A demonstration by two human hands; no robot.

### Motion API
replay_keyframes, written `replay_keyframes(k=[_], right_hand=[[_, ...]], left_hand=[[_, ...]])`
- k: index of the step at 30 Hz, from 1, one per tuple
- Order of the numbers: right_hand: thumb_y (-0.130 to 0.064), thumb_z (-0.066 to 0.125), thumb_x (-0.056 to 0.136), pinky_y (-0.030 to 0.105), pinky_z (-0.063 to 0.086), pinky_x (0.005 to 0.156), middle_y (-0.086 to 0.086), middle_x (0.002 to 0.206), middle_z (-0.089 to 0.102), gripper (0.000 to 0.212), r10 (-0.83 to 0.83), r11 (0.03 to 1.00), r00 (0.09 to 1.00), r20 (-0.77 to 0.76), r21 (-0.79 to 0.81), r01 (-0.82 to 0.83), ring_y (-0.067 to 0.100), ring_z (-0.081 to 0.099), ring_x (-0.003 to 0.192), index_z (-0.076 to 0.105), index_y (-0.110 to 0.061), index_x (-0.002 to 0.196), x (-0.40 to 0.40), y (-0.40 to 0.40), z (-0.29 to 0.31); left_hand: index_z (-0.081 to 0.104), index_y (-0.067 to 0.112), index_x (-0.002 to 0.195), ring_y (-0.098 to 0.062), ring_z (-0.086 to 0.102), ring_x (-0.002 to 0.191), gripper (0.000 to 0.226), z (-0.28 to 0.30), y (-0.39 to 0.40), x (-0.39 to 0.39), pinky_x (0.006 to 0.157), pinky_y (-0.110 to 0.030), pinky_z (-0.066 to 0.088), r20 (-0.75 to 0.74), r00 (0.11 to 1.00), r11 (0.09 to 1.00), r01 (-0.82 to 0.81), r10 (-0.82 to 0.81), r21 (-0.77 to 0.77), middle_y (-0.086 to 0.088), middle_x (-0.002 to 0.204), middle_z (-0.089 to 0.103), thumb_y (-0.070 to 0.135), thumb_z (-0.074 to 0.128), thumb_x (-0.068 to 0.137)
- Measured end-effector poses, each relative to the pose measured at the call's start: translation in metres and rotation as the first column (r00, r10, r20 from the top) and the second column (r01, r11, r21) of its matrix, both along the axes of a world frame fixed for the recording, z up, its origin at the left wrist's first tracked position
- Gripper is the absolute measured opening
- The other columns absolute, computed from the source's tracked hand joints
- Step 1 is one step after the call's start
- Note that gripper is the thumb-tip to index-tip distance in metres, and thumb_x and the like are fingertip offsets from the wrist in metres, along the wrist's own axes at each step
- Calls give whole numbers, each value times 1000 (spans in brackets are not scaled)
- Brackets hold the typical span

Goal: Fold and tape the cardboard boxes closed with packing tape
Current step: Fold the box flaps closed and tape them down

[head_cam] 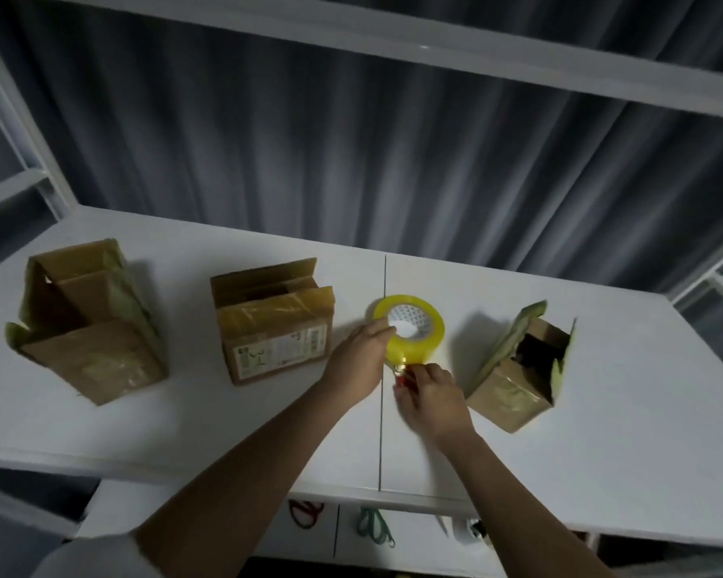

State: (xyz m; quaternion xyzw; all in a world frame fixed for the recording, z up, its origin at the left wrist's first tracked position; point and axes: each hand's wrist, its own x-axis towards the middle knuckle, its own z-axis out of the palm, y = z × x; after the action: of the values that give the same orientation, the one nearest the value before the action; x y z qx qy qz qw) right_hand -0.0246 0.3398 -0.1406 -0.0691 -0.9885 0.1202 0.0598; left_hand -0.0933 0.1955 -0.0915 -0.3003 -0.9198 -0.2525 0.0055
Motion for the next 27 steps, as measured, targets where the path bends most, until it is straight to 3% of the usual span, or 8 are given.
replay_keyframes(k=[2, 5, 9, 14, 18, 21, 24, 27], right_hand=[[-38, 60, 81, 38, 51, 64, 13, 89, 65, 34, 14, 1000, 1000, 5, -3, -14, 36, 62, 80, 66, -8, 97, -2, 2, -2], [-32, 63, 87, 37, 44, 81, 16, 103, 61, 35, 3, 993, 1000, 22, -121, -1, 35, 54, 97, 62, -6, 110, -7, 8, 0], [-26, 65, 85, 33, 42, 87, 13, 109, 59, 37, 37, 972, 999, -4, -233, -37, 31, 52, 102, 59, -8, 116, 2, 19, -2], [-35, 49, 85, 30, 42, 100, 9, 126, 54, 52, 164, 972, 983, 83, -181, -147, 27, 49, 119, 53, -14, 132, 20, 29, -6], [-47, 39, 88, 33, 52, 88, 11, 117, 61, 54, 204, 974, 979, 8, -104, -202, 29, 58, 109, 63, -10, 120, 24, 22, -3], [-29, 54, 86, 37, 56, 74, 15, 110, 59, 36, 194, 980, 977, -85, -24, -197, 35, 61, 98, 64, -4, 110, 9, 20, 15], [-13, 65, 79, 43, 41, 102, 19, 137, 46, 62, 219, 975, 976, -10, 43, -218, 38, 41, 129, 45, -2, 137, -19, 22, 35], [-20, 55, 87, 40, 8, 118, 12, 153, 27, 71, 235, 941, 959, 157, 212, -265, 29, 17, 144, 22, -9, 149, -48, 21, 43]], left_hand=[[37, 19, 144, -23, 30, 139, 61, -2, 9, -11, 111, -35, 30, 9, 999, 996, 35, -35, -86, 3, 155, 25, -5, 39, 88], [36, 22, 145, -19, 27, 141, 64, -8, 13, -27, 112, -34, 29, 47, 994, 978, 107, -100, -181, 4, 156, 23, -6, 40, 87], [36, 22, 145, -18, 24, 142, 68, -25, 7, -37, 113, -33, 28, 68, 987, 975, 153, -144, -159, 5, 155, 24, -10, 40, 85], [38, 18, 144, -19, 19, 144, 64, -33, 10, -45, 115, -31, 24, 88, 984, 979, 164, -155, -117, 2, 156, 22, -10, 40, 86], [41, 13, 142, -18, 18, 144, 58, -33, 12, -42, 112, -19, 17, 193, 976, 994, 92, -103, 62, -3, 156, 20, -8, 43, 88], [28, 10, 146, -21, 13, 145, 61, -40, 7, -34, 114, -23, 17, 242, 970, 981, -44, -2, 187, -8, 157, 15, -5, 47, 90], [25, 5, 146, -28, 37, 135, 64, -51, 6, -26, 109, -37, 35, 314, 946, 960, -156, 77, 235, -15, 146, 37, 4, 57, 91], [39, 5, 138, -26, 56, 115, 57, -57, 11, -25, 92, -28, 47, 459, 879, 901, -296, 127, 318, -14, 129, 55, 9, 65, 87]])
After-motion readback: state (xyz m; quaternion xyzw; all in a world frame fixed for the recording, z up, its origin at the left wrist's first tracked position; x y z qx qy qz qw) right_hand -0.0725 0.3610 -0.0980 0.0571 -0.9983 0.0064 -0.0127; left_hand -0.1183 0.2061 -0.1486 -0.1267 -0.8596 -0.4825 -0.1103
